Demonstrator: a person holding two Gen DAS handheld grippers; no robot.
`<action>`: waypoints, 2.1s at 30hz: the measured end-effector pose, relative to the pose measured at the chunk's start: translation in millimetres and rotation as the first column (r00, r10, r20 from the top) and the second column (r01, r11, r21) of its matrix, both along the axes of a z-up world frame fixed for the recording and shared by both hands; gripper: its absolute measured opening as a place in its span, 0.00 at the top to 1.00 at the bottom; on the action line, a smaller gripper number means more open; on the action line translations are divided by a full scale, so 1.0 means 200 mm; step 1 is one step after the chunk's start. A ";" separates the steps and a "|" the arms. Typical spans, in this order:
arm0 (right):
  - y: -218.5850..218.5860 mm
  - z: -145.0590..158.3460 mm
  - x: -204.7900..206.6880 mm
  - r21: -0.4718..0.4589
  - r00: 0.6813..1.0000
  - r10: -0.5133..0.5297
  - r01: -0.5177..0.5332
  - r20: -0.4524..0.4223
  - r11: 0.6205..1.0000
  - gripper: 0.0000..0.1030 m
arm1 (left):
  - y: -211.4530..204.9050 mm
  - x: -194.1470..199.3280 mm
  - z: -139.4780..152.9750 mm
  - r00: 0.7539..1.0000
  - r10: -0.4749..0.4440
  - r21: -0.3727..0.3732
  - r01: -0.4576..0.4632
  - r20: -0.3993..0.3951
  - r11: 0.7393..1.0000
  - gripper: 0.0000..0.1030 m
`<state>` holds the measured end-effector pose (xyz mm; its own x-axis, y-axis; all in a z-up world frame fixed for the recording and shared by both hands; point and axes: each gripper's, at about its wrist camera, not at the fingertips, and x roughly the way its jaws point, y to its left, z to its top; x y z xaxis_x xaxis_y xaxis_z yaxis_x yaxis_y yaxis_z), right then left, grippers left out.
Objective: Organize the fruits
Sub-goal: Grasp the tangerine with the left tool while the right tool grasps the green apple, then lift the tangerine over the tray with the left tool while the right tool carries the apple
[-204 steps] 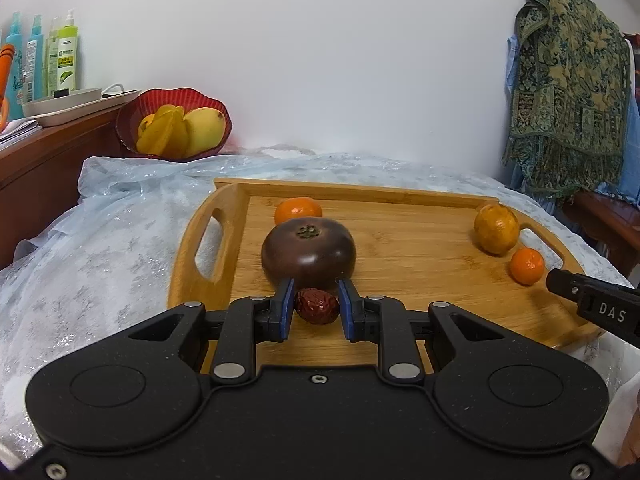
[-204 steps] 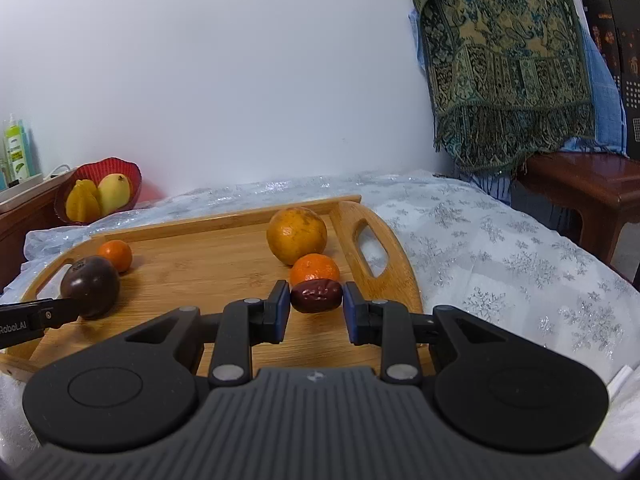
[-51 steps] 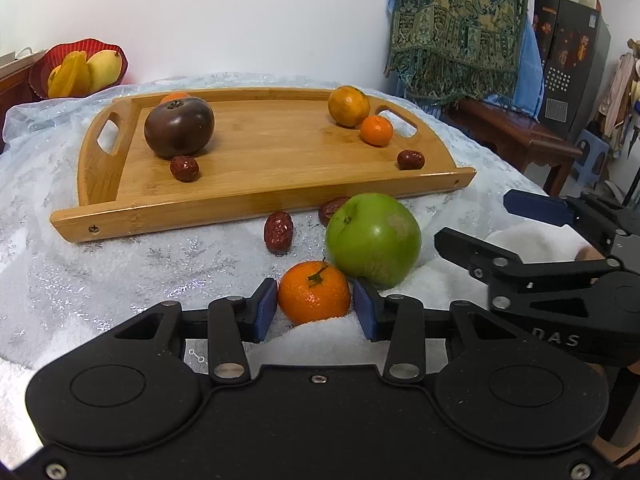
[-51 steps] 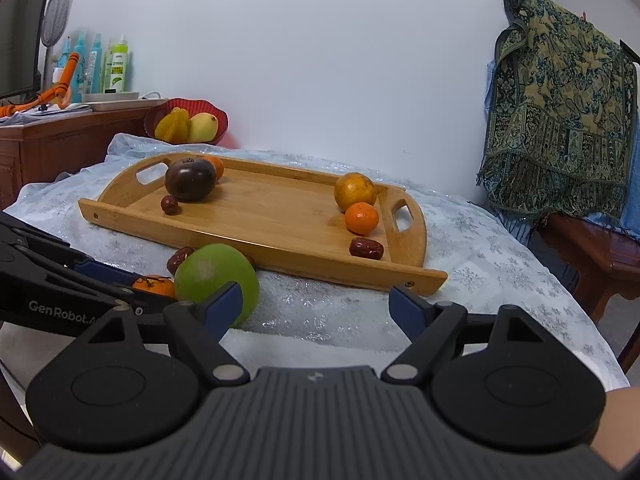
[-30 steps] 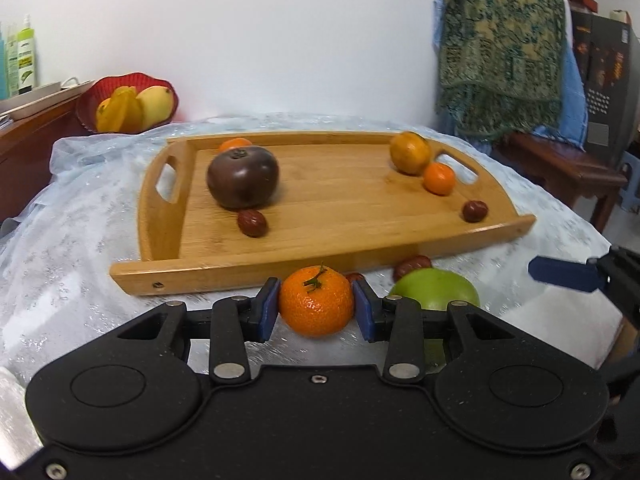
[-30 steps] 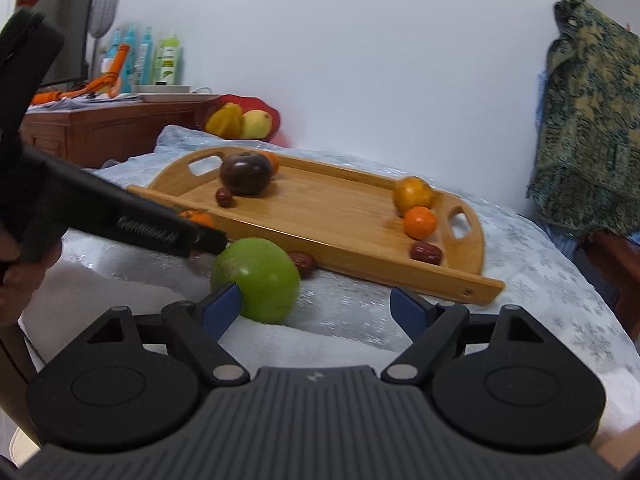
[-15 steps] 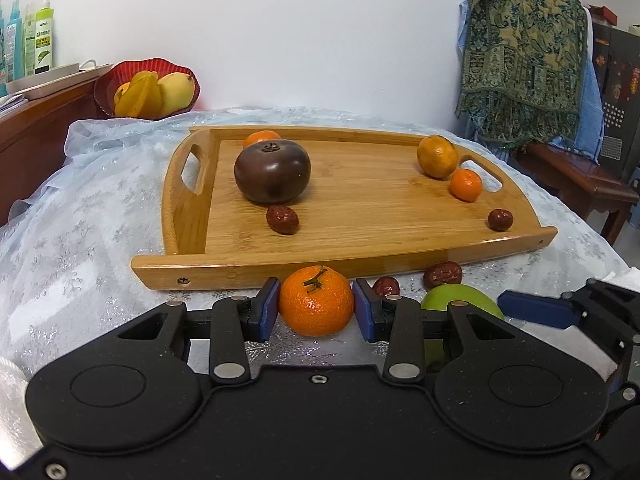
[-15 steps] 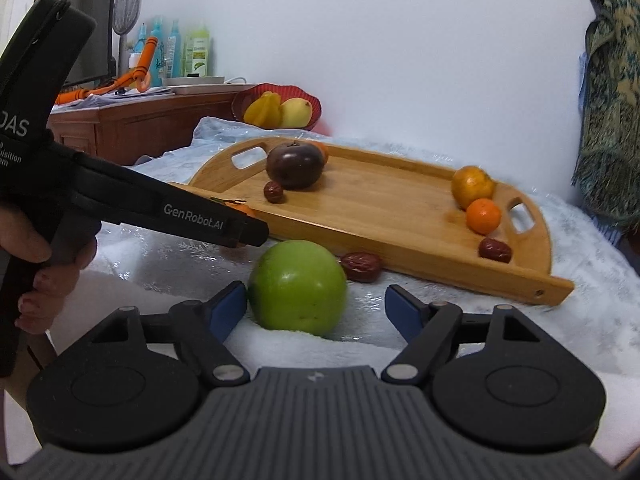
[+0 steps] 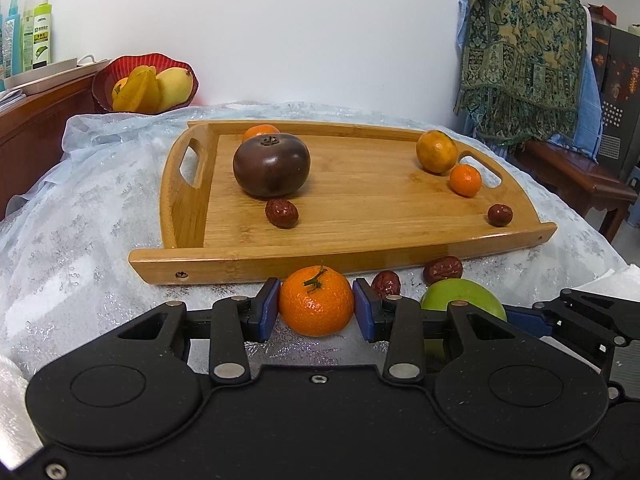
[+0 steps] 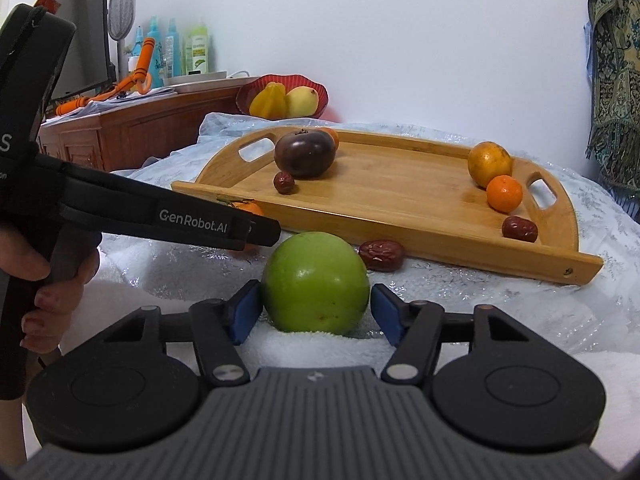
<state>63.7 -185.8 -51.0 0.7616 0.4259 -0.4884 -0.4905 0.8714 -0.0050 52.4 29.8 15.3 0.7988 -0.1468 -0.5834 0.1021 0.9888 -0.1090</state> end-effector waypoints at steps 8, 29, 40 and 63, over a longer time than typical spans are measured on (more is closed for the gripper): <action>0.01 -0.01 0.02 0.015 1.000 -0.008 0.008 -0.014 1.000 0.31 | 0.00 0.00 -0.01 1.000 0.001 -0.004 -0.001 -0.005 1.000 0.64; -0.03 0.05 -0.02 0.083 0.998 -0.054 0.050 0.043 0.995 0.42 | 0.00 0.03 0.11 0.998 0.005 -0.022 -0.003 0.058 1.000 0.64; -0.19 0.26 0.21 0.190 0.979 -0.185 0.166 0.084 0.968 0.42 | 0.03 0.28 0.33 0.988 0.029 -0.050 -0.021 0.152 0.999 0.64; -0.38 0.38 1.30 0.137 0.919 -0.369 0.387 -0.136 0.912 0.42 | 0.22 1.28 0.31 0.992 0.122 -0.024 -0.123 -0.034 0.992 0.64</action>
<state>322.8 -261.6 24.9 0.8288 0.1946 -0.5246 -0.1143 0.9767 0.1817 307.5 74.5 77.4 0.7922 -0.0643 -0.6069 -0.0237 0.9905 -0.1358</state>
